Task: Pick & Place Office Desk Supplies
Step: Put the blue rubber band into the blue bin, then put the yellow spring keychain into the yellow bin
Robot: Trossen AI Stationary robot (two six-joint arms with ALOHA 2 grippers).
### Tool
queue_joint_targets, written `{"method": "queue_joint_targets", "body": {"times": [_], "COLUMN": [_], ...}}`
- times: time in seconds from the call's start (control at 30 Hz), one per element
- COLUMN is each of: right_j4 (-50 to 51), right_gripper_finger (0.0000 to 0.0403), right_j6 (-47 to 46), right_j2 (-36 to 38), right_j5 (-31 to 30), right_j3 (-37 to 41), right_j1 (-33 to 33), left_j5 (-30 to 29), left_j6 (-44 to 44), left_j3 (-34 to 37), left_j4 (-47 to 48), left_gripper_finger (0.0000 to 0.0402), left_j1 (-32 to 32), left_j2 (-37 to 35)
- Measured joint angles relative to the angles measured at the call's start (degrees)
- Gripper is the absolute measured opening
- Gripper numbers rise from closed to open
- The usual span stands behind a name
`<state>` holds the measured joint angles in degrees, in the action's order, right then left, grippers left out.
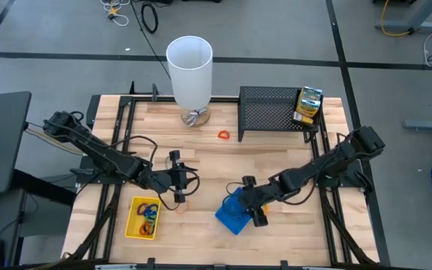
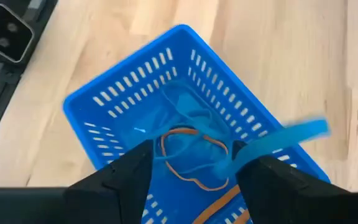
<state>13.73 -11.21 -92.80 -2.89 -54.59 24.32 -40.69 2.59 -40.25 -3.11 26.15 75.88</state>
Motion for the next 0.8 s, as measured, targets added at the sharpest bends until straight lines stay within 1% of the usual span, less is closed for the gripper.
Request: {"method": "queue_joint_targets", "body": {"times": [0.2,0.5,0.6,0.8], "right_j4": [6.95,12.16,14.44,23.60], "right_gripper_finger": [0.0228,0.0228,0.0228,0.0228], "right_j6": [0.14,-0.29,-2.41,-8.68], "right_j2": [0.01,0.01,0.01,0.01], "right_j5": [-1.07,-4.22,-3.23,-1.45], "right_j3": [-3.42,-4.05,-4.07,-4.60], "right_j1": [1.71,3.25,3.47,4.81], "left_j5": [0.00,0.00,0.00,0.00], "left_j6": [0.00,0.02,0.02,0.02], "left_j3": [0.00,0.00,0.00,0.00], "left_j4": [-0.04,-0.04,-0.04,-0.04], "left_gripper_finger": [0.0120,0.0120,0.0120,0.0120], "left_j1": [0.00,0.00,0.00,0.00], "left_j2": [0.00,0.00,0.00,0.00]}}
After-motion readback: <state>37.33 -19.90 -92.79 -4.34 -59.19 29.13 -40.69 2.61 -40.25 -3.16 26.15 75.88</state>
